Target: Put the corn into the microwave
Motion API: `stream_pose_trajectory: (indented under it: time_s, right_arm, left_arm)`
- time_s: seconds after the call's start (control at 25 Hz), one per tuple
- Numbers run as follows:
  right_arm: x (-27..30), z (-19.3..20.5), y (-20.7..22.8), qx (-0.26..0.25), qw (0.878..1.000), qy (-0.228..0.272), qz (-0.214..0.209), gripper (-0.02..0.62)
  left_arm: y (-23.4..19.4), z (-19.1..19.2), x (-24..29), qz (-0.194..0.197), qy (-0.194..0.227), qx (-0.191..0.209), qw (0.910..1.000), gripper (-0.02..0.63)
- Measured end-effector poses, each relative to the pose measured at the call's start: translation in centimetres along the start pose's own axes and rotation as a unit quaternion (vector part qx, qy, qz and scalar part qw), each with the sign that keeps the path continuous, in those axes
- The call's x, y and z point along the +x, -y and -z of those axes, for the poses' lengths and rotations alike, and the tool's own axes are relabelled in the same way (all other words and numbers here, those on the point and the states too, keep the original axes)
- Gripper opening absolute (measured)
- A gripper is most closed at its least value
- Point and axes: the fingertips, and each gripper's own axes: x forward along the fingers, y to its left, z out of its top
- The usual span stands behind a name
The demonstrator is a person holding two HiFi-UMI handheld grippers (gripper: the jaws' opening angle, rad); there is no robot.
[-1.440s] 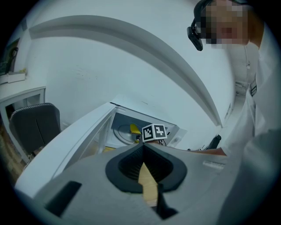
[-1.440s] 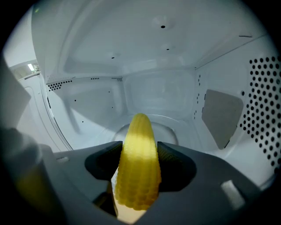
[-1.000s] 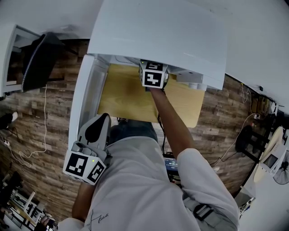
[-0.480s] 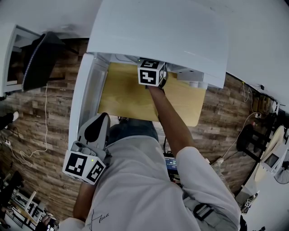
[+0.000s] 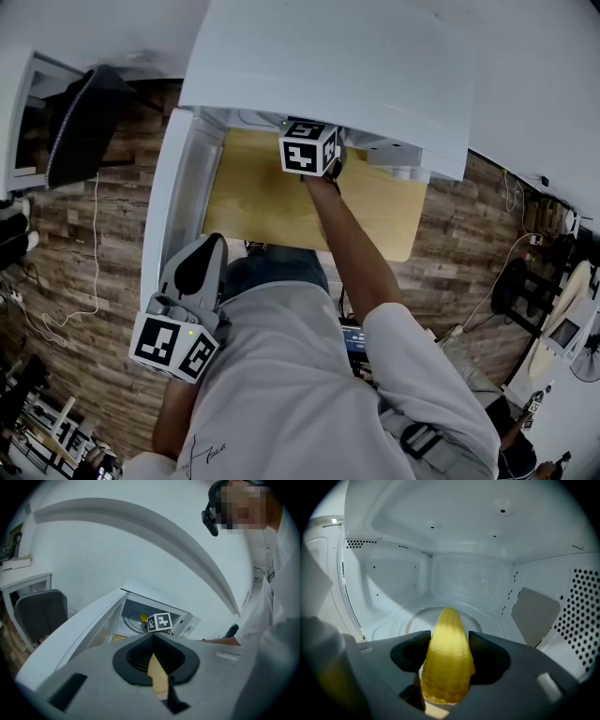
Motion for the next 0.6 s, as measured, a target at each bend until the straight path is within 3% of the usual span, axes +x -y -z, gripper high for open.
stream_pose_trajectory:
  time_s: [0.6]
  right_arm:
    - [-0.59, 0.25, -0.18, 0.026, 0.999, -0.002, -0.032, 0.302]
  left_arm:
    - [0.86, -0.16, -0.04, 0.007, 0.007, 0.006, 0.9999, -0.012]
